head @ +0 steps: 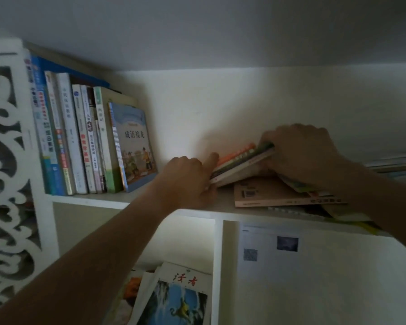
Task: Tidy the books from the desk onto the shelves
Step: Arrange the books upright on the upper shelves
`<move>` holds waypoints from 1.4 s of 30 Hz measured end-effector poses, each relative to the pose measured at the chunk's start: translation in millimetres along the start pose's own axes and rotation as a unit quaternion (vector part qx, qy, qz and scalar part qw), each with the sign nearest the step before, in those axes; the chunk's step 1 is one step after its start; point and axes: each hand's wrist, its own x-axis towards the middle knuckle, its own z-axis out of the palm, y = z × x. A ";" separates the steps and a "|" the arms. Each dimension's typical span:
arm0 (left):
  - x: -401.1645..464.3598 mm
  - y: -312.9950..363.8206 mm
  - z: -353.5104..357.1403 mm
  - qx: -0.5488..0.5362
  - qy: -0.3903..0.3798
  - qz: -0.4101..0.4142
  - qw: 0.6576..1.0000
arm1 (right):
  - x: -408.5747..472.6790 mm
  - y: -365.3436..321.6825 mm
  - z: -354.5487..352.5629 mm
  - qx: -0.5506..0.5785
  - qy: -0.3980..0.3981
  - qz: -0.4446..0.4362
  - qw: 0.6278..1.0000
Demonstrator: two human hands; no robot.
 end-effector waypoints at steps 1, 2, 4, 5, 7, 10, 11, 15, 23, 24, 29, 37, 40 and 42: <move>-1.1 -2.6 1.1 -0.008 0.017 -0.045 0.999 | 7.2 -8.8 3.5 0.018 0.066 0.017 0.998; -2.2 -4.9 2.3 -0.013 0.030 -0.091 0.995 | 16.2 -19.7 7.9 0.053 0.125 0.042 0.990; -5.8 -7.6 5.5 -0.025 0.061 -0.183 0.981 | 37.7 -46.0 11.9 0.176 0.166 0.114 0.964; -9.2 -8.4 6.8 -0.040 0.088 -0.220 0.971 | 48.0 -60.6 12.0 0.255 0.164 0.138 0.943; -15.7 -14.6 8.7 -0.075 0.134 -0.271 0.950 | 66.5 -90.5 11.5 0.394 0.140 0.135 0.898; -25.3 -37.0 12.8 -0.106 0.164 -0.334 0.922 | 93.8 -140.0 18.0 0.533 0.072 0.098 0.838; -28.5 -46.0 14.2 -0.111 0.169 -0.350 0.915 | 99.8 -154.8 17.9 0.584 0.032 0.091 0.806; -40.6 -72.4 16.8 -0.135 0.184 -0.382 0.896 | 119.2 -189.2 31.2 0.695 -0.044 0.017 0.717; -67.3 -84.6 20.0 0.025 0.190 -0.355 0.915 | 118.0 -221.5 46.6 0.653 -0.094 -0.045 0.750; -71.4 -89.1 24.8 0.018 0.196 -0.313 0.929 | 117.3 -222.4 49.7 0.639 -0.086 -0.055 0.762; -78.0 -105.9 34.9 -0.083 0.187 -0.216 0.955 | 115.4 -227.5 64.9 0.594 -0.086 -0.048 0.798; -93.0 -102.4 13.6 -0.258 0.187 -0.166 0.933 | 112.4 -239.7 56.1 0.569 -0.039 -0.035 0.821; -94.9 -102.4 9.1 -0.368 0.220 -0.157 0.890 | 106.7 -245.0 52.3 0.552 0.008 -0.036 0.833; -89.6 -108.3 7.5 -0.364 0.289 -0.183 0.866 | 105.7 -242.4 51.3 0.564 -0.004 -0.040 0.825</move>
